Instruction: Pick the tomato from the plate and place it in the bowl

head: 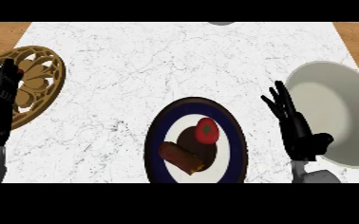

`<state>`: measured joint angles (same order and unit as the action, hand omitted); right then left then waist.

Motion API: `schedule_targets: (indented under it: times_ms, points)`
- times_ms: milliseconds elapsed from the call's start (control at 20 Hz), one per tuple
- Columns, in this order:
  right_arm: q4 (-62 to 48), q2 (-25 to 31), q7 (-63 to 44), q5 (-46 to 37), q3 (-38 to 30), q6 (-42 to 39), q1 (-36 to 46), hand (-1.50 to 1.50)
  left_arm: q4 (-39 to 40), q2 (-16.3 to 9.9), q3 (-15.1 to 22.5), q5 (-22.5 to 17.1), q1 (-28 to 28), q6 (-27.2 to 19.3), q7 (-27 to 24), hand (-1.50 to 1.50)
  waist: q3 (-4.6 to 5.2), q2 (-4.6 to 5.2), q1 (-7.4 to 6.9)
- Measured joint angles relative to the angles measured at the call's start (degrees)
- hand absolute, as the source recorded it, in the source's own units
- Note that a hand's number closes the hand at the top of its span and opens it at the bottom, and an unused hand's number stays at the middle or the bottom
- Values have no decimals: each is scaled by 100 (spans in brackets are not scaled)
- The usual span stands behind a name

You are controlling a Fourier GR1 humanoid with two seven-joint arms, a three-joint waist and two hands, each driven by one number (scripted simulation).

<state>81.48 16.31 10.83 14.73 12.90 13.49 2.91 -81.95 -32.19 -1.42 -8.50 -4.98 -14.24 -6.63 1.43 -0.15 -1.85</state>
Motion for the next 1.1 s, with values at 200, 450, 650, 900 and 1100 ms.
schedule_targets:
  times_ms: [200,450,650,900,1100]
  points:
    - [74,155,100,493,12,-1065,435,150,-162,188,180,85,-112,-73,147,0,-70,-6,64]
    - [-385,355,476,377,-288,-1250,920,-150,-432,423,569,196,-418,-117,561,0,-131,37,106]
    - [-1067,354,1537,618,-577,-2083,1027,-150,-624,614,831,390,-658,-268,1048,0,-153,44,119]
    - [-1078,824,2241,39,-419,-2650,1096,-150,-680,720,891,491,-789,-304,1337,0,-150,24,162]
    - [-927,1364,1992,-451,-259,-2886,1340,-150,-707,778,912,569,-938,-330,1554,0,-143,13,178]
